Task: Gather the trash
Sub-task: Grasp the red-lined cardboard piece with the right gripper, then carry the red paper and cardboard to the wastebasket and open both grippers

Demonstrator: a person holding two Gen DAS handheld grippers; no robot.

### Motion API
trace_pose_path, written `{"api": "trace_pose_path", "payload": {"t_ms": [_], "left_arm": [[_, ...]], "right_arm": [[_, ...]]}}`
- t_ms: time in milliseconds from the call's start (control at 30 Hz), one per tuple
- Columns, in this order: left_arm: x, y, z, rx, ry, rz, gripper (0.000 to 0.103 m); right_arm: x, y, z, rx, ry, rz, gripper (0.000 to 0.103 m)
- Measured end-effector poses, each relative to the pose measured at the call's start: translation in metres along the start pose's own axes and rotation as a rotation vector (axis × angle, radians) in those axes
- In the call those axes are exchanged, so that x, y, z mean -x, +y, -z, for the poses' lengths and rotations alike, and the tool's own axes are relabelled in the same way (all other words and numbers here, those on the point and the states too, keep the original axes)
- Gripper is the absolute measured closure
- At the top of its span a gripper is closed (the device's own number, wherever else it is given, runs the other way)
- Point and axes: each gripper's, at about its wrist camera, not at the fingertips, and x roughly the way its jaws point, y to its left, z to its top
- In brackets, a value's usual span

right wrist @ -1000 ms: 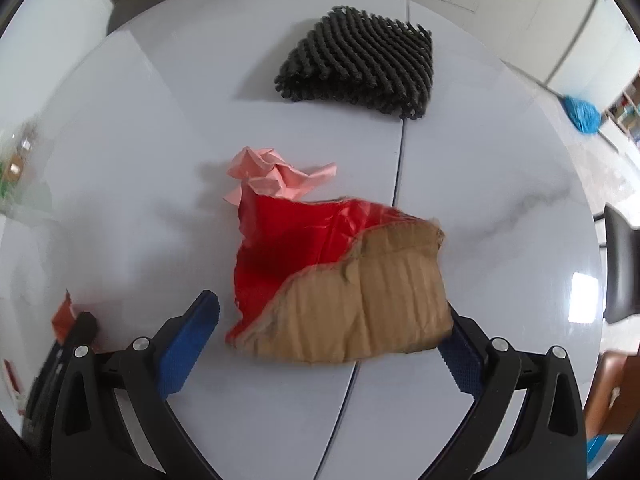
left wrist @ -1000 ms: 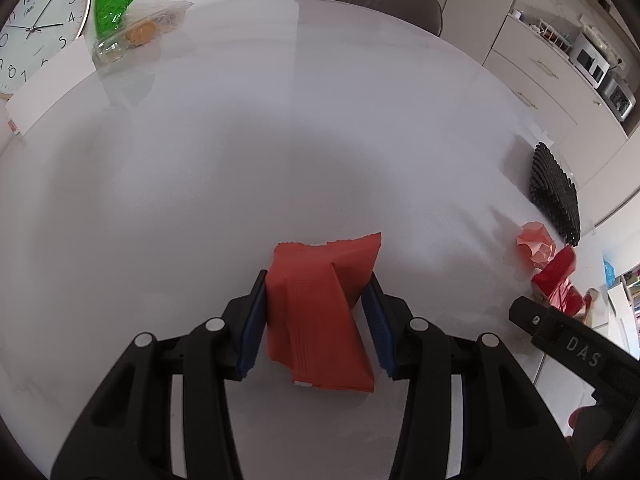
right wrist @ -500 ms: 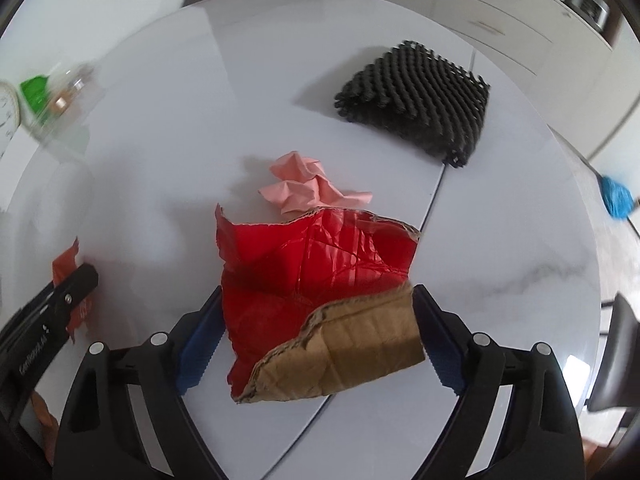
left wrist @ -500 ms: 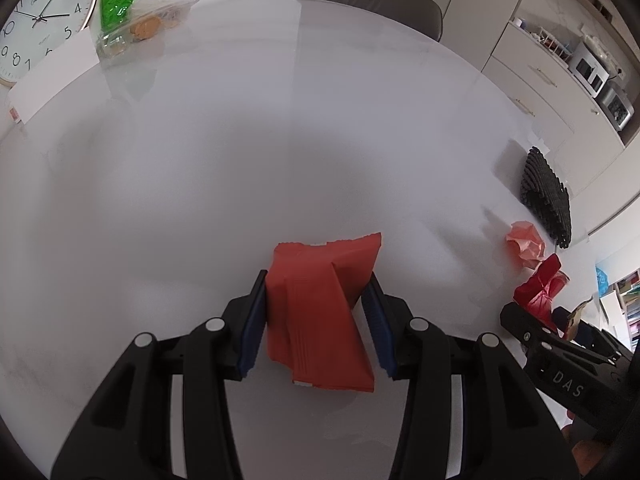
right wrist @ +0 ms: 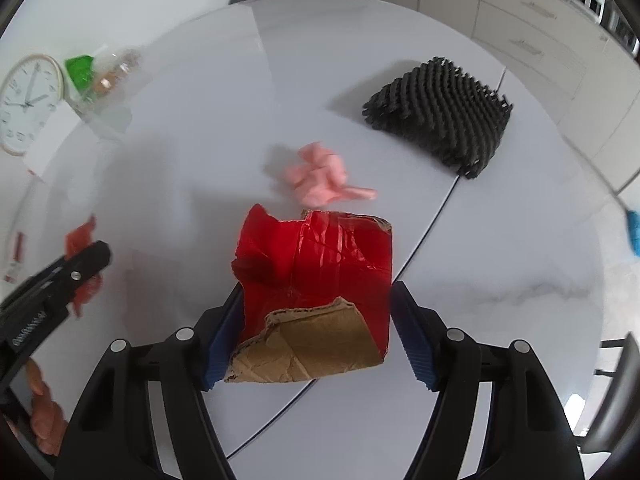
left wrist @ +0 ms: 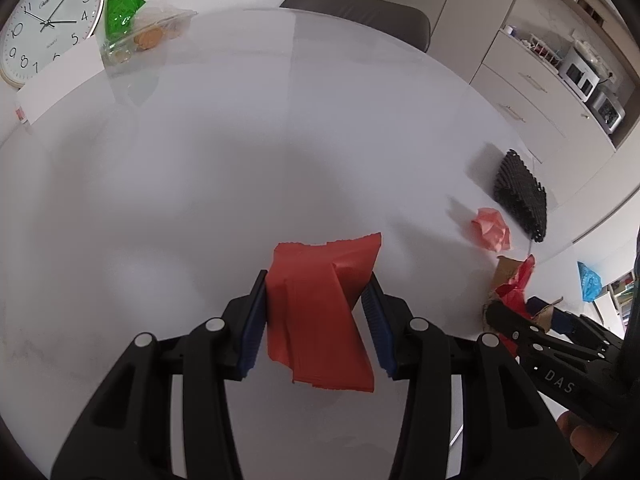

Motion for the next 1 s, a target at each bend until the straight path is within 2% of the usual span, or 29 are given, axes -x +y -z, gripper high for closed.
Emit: {"api": "trace_pose_path", "payload": {"t_ms": [233, 433, 567, 700, 833, 1000], "left_arm": [[0.016, -0.001, 0.005, -0.004, -0.013, 0.013, 0.058], [0.033, -0.006, 0.012, -0.002, -0.011, 0.012, 0.058], [0.053, -0.023, 0.02, -0.028, -0.008, 0.006, 0.058], [0.079, -0.056, 0.036, -0.074, -0.013, 0.019, 0.058], [0.097, -0.096, 0.053, -0.12, -0.007, 0.056, 0.058], [0.106, -0.156, 0.079, -0.207, 0.022, 0.143, 0.058]], "right_arm": [[0.027, -0.012, 0.01, 0.003, -0.028, -0.131, 0.032], [0.055, -0.035, 0.024, 0.001, -0.034, -0.181, 0.032], [0.073, -0.05, 0.034, 0.005, -0.038, -0.2, 0.032], [0.097, -0.062, 0.047, 0.026, -0.053, -0.201, 0.032], [0.13, -0.088, 0.071, 0.067, -0.086, -0.162, 0.032], [0.161, -0.148, 0.126, 0.039, -0.073, -0.08, 0.032]]}}
